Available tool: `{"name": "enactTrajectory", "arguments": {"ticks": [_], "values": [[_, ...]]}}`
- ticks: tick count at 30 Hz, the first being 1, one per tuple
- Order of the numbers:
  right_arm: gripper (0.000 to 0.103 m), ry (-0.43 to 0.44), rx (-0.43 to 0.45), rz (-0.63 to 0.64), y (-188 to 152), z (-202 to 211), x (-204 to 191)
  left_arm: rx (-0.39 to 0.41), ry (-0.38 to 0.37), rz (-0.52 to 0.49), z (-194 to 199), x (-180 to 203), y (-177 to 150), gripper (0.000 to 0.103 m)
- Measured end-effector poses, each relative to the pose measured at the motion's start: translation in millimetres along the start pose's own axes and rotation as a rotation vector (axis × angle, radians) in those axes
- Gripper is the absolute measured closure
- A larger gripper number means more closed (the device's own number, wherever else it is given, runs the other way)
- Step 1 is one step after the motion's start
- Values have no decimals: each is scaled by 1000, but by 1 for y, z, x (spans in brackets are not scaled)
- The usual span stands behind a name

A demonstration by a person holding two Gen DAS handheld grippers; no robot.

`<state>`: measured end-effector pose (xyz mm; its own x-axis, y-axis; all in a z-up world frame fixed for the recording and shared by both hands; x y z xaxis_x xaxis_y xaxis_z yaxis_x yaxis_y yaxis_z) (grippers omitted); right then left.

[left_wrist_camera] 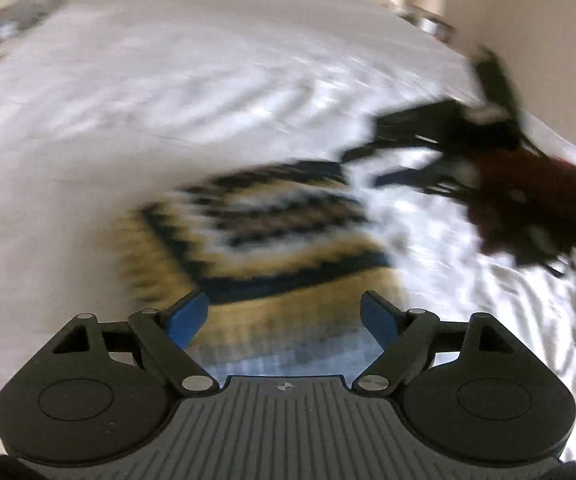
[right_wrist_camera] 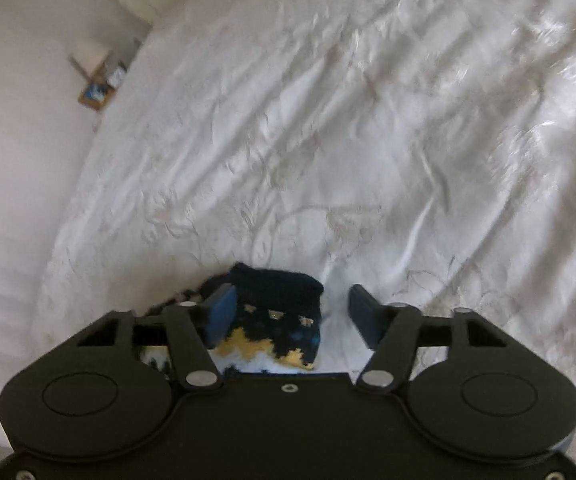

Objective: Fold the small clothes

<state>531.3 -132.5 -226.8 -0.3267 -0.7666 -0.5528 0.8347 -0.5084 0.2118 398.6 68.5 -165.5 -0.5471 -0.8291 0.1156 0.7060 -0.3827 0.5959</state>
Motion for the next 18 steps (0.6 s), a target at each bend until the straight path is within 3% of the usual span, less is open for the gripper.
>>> {"name": "enactTrajectory", "arguments": {"ticks": [4,6,7,10,13,16,18], "values": [[38,0,-40,-15,0,-15,3,-87,-112,-90,-41,40,-13,20],[57,21,-58,-41,0,-17,4,-150,-136,-114,-57,47,-30,20],[84,27,-66,-46,-1,-20,5,-171,-139,-120,-63,49,-37,19],[88,26,-78,21,2,-22,-4,-181,-162,-108,-65,46,-46,19],[89,-39,-49,123,13,-23,-15,-179,-177,-102,-64,41,-50,19],[88,-59,-74,119,17,-33,-14,-178,-181,-103,-63,43,-48,19],[76,-71,-52,150,14,-31,-17,-165,-187,-75,-56,39,-45,19]]}}
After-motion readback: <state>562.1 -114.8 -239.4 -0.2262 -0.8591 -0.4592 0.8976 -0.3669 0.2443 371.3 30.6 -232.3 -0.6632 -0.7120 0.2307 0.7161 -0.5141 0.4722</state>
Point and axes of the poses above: each gripper's, at about its wrist camera, not at the fingertips, and z roughly against the way its jaws point, x to its right, y to its top, the point moved 6 cm from there along -z, roughly the way its jaws point, and after that the axes turned 8 degrees about -z, right-handed, at the moved point
